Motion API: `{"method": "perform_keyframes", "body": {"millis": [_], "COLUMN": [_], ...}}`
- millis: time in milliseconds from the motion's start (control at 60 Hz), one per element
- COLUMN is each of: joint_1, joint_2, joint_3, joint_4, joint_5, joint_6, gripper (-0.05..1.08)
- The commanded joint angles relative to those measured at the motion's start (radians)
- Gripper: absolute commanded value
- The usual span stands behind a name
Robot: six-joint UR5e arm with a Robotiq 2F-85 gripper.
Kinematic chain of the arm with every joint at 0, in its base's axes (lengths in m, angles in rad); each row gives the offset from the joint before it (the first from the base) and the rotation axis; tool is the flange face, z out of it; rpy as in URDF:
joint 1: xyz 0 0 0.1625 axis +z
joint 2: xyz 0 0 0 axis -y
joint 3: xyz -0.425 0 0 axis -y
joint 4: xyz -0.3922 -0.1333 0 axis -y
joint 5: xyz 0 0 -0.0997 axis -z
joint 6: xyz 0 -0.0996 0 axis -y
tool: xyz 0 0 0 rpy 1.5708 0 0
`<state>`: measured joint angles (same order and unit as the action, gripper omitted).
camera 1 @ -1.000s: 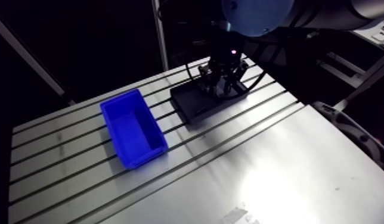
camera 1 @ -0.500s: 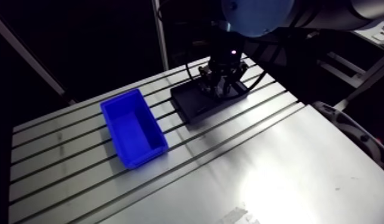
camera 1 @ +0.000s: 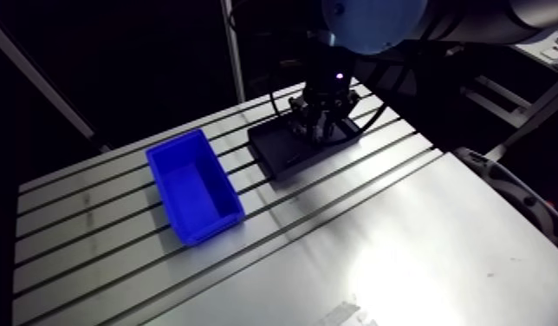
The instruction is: Pick up the M10 bolt from the tray and put it into the blue bin.
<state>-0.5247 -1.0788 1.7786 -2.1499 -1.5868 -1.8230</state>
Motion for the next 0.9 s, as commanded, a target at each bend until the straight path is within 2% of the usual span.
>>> {"method": "perform_keyframes", "body": {"millis": [17,900], "joint_1": [0.001,0.001], "joint_2": [0.000,0.009], "joint_3": [0.000,0.002], "joint_4": [0.000,-0.002], "joint_5": [0.000,0.000], "joint_6": [0.001,0.001], "gripper": [0.62,0.71]}}
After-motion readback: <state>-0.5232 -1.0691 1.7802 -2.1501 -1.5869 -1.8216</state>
